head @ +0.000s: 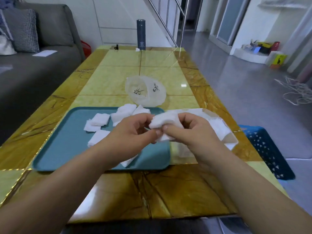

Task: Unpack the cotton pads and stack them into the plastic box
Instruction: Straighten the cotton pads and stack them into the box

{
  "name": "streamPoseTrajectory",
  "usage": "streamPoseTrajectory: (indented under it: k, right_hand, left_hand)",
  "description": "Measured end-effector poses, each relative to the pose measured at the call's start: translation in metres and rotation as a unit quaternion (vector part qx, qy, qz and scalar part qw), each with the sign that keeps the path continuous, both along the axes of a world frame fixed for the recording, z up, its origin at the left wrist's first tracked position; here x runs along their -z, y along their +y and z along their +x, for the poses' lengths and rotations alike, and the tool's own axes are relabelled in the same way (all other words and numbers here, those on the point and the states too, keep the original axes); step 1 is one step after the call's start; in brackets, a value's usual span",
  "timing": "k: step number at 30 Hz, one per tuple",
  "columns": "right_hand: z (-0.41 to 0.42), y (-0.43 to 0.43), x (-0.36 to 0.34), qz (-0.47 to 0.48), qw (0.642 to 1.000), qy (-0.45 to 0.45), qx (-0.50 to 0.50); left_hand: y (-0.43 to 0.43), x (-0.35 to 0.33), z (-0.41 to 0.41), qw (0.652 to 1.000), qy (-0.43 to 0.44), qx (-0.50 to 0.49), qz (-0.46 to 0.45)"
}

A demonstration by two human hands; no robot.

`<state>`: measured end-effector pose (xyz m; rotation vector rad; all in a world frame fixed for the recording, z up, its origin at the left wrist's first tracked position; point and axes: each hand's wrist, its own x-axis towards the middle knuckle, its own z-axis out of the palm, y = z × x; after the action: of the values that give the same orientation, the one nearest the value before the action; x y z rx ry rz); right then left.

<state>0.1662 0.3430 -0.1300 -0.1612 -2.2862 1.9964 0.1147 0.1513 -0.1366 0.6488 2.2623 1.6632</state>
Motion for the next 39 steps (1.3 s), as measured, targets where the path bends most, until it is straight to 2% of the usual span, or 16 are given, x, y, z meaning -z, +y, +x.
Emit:
streamPoseTrajectory:
  k: [4,6,9,13,16,24,36,39]
  right_hand:
    - [0.008,0.038,-0.006,-0.051,0.992,-0.004,0.116]
    - [0.014,0.058,-0.008,0.028,0.986,-0.022,0.165]
    - [0.023,0.079,-0.005,0.162,0.969,-0.04,0.184]
    - [0.019,0.082,-0.001,0.266,0.949,-0.046,0.166]
    - [0.015,0.082,0.0,0.322,0.932,-0.072,0.152]
    - [-0.001,0.076,0.006,0.384,0.905,-0.117,0.143]
    - [-0.006,0.07,0.021,0.409,0.894,-0.081,0.166]
    - [-0.005,0.067,0.017,0.43,0.882,-0.123,0.146]
  left_hand:
    - [0.042,-0.002,0.003,0.997,0.032,-0.066,-0.036]
    - [0.059,0.003,0.004,0.993,0.025,-0.09,-0.073]
    - [0.079,0.011,0.005,0.986,-0.005,-0.121,-0.118]
    - [0.095,0.019,0.006,0.976,-0.007,-0.136,-0.168]
    - [0.105,0.023,0.008,0.976,-0.047,-0.139,-0.16]
    - [0.11,0.03,0.003,0.978,-0.082,-0.125,-0.147]
    - [0.105,0.033,0.009,0.984,-0.083,-0.124,-0.101]
    - [0.104,0.033,0.01,0.983,-0.071,-0.129,-0.108]
